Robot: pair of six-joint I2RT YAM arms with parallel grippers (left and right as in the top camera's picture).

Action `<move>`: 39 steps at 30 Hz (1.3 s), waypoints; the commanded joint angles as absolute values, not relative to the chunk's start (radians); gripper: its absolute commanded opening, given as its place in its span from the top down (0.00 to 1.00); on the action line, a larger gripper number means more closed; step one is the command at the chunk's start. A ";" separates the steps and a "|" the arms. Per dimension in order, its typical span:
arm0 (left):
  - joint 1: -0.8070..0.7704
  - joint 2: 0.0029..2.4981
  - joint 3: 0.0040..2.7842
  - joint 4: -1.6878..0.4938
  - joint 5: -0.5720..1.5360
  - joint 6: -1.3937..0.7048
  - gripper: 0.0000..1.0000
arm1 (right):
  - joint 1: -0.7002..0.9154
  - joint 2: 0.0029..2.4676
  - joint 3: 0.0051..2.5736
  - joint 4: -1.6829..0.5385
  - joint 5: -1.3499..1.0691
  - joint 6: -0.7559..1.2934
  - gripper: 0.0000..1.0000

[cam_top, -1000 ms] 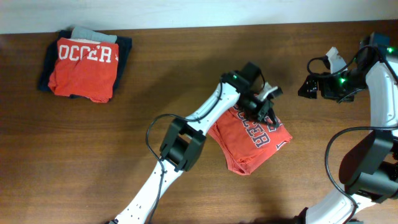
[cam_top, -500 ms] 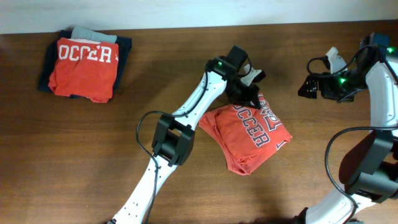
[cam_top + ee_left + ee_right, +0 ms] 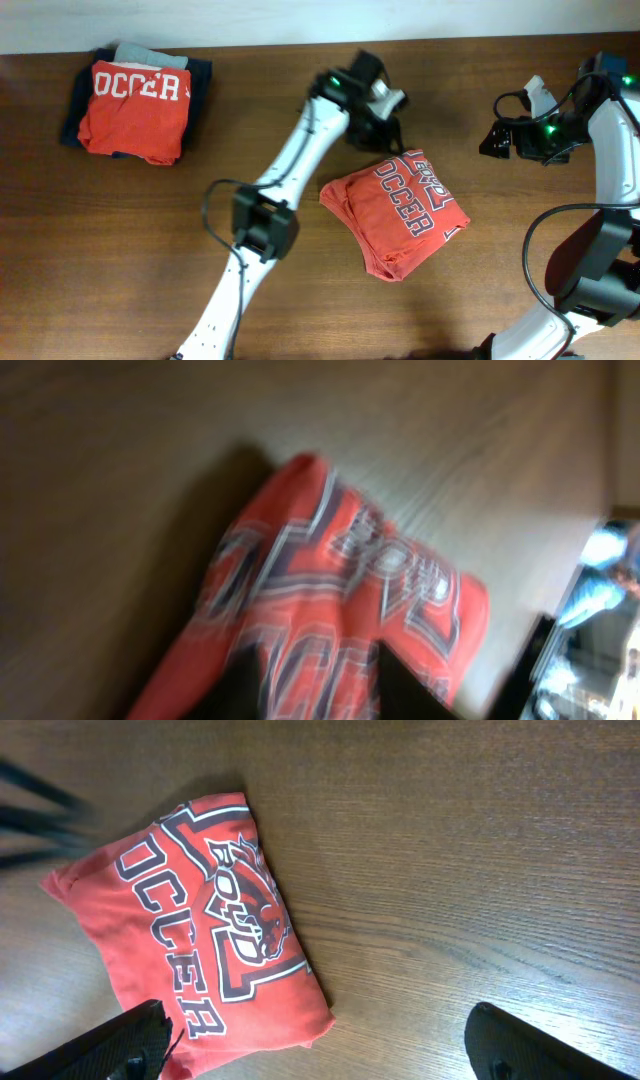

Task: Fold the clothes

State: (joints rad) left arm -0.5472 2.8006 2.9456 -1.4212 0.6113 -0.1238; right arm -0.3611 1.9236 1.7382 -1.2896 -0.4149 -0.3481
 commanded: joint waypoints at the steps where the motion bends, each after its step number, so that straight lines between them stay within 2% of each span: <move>1: -0.514 2.651 3.007 -1.520 0.368 -0.106 0.38 | -0.361 1.920 1.750 -1.290 -0.406 -0.355 0.01; 4: -0.519 2.653 3.002 -1.645 0.316 -0.020 0.16 | -0.361 1.920 1.750 -1.290 -0.406 -0.355 0.01; 5: -0.523 2.654 2.988 -1.682 0.305 0.009 0.13 | -0.361 1.920 1.750 -1.290 -0.406 -0.355 0.01; 7: -0.533 2.655 2.934 -1.688 0.290 0.033 0.01 | -0.361 1.920 1.750 -1.290 -0.406 -0.355 0.01; 13: -0.575 2.655 2.748 -1.688 0.194 0.025 0.01 | -0.361 1.920 1.750 -1.290 -0.406 -0.355 0.01; 18: -0.602 2.655 2.632 -1.664 -0.008 -0.125 0.01 | -0.361 1.920 1.750 -1.290 -0.406 -0.355 0.01; 24: -0.637 2.655 2.581 -1.562 0.000 -0.127 0.01 | -0.361 1.920 1.750 -1.290 -0.406 -0.355 0.01; 39: -0.641 2.655 2.562 -1.560 0.125 -0.052 0.01 | -0.361 1.920 1.750 -1.290 -0.406 -0.355 0.01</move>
